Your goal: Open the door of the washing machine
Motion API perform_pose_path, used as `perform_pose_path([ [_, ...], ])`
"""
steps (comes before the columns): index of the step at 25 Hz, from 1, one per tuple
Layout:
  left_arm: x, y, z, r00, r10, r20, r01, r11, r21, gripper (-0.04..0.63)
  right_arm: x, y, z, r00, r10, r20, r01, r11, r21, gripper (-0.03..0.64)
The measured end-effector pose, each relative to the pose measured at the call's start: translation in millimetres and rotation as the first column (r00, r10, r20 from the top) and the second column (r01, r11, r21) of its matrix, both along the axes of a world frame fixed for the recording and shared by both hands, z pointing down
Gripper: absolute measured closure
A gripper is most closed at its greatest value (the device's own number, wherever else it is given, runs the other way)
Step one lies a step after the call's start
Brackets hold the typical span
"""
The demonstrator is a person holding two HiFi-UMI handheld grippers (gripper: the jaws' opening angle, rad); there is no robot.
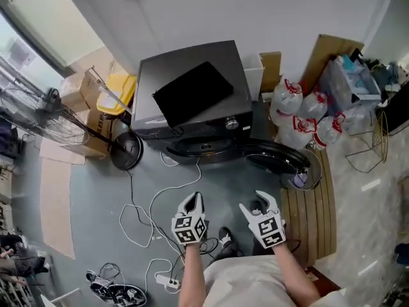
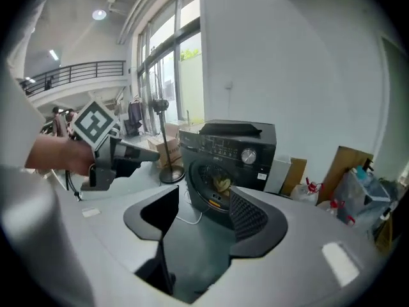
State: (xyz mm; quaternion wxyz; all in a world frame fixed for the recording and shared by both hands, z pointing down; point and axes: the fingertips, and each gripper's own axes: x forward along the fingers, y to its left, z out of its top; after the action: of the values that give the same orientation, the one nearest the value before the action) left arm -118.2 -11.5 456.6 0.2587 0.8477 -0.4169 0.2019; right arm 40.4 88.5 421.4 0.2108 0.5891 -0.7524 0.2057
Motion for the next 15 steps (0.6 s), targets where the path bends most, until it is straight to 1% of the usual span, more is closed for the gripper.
perform_pose_path([
  [2, -3, 10, -13, 1.0, 0.012, -0.022, -0.012, 1.0, 0.017, 0.536, -11, 0, -17, 0.999, 0.042, 0.024, -0.043, 0.998, 0.035, 0.374],
  [4, 0, 17, -22, 0.998, 0.048, -0.032, -0.046, 0.997, 0.055, 0.536, -18, 4, -25, 0.998, 0.062, 0.015, -0.062, 0.996, 0.06, 0.374],
  [8, -17, 18, -39, 0.997, 0.063, -0.044, -0.058, 0.993, 0.106, 0.536, -30, 11, -33, 0.992, 0.122, 0.037, -0.124, 0.989, 0.084, 0.374],
  [12, -32, 36, -54, 0.995, 0.094, -0.042, -0.087, 0.987, 0.137, 0.536, -38, 14, -42, 0.985, 0.166, 0.044, -0.17, 0.98, 0.104, 0.385],
  [14, -42, 43, -53, 0.993, 0.114, -0.024, -0.11, 0.984, 0.14, 0.536, -50, 15, -46, 0.984, 0.171, 0.057, -0.177, 0.977, 0.118, 0.388],
  [15, -46, 45, -53, 0.993, 0.121, -0.014, -0.118, 0.983, 0.142, 0.536, -56, 15, -47, 0.982, 0.175, 0.066, -0.182, 0.975, 0.126, 0.405],
])
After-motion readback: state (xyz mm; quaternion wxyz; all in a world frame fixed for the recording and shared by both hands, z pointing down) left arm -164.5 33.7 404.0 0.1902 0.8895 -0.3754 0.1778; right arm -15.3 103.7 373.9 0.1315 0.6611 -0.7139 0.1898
